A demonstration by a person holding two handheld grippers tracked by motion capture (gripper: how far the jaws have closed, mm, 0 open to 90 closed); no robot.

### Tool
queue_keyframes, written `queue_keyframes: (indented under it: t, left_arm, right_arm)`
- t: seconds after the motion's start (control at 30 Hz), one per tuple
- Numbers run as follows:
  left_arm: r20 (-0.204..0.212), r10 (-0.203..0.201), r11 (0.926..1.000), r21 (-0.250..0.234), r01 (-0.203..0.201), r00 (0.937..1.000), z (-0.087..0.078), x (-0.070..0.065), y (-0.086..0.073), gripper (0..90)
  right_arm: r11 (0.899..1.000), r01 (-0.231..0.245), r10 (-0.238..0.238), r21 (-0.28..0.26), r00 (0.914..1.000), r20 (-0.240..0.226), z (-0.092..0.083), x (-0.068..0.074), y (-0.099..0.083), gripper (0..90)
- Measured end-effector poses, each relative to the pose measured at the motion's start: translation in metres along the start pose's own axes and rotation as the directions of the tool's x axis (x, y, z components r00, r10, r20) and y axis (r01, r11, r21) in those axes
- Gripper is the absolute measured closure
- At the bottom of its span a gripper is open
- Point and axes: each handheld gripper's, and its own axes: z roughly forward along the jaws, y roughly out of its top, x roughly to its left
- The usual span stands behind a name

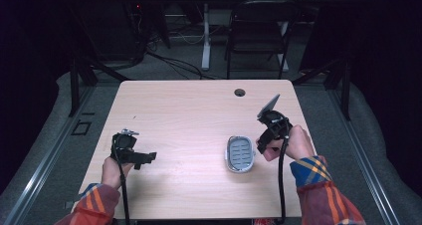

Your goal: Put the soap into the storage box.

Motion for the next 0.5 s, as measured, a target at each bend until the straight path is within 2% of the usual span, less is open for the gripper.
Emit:
queue_keyframes:
  t: [0.03,0.07,0.1,0.13,0.27,0.43,0.5]
  left_arm:
    - [0.002,0.004,1.0,0.003,-0.004,1.0,0.0,-0.001,0.0,0.4]
    - [0.003,0.005,1.0,0.0,-0.005,1.0,0.0,-0.001,0.001,0.4]
    - [0.004,0.007,1.0,0.001,-0.007,1.0,0.0,-0.001,0.001,0.4]
    - [0.003,0.008,1.0,0.0,-0.008,1.0,0.0,-0.002,0.001,0.4]
    - [0.005,0.012,0.9999,0.001,-0.012,0.9999,0.001,-0.002,0.002,0.4]
    - [0.01,0.019,0.9998,0.005,-0.019,0.9998,0.003,-0.006,0.002,0.4]
    - [0.009,0.02,0.9998,0.004,-0.02,0.9998,0.002,-0.006,0.002,0.4]
  right_arm:
    - [0.999,0.028,-0.028,0.04,0.9996,0.01,-0.004,0.0,0.003,37.6]
    - [1.0,0.009,-0.009,0.011,0.9999,0.01,-0.002,0.003,0.003,37.5]
    - [0.999,0.021,-0.021,0.028,0.9997,0.016,-0.004,0.003,0.004,37.6]
    - [1.0,0.009,-0.009,0.014,0.9999,0.008,-0.004,0.005,0.005,37.6]
    - [0.999,0.033,-0.034,0.038,0.9992,0.02,-0.009,0.01,0.011,37.6]
    - [0.999,0.031,-0.031,0.012,0.9994,0.018,-0.01,0.018,0.015,37.6]
    - [0.998,0.05,-0.051,0.037,0.9985,0.021,-0.011,0.021,0.019,37.6]
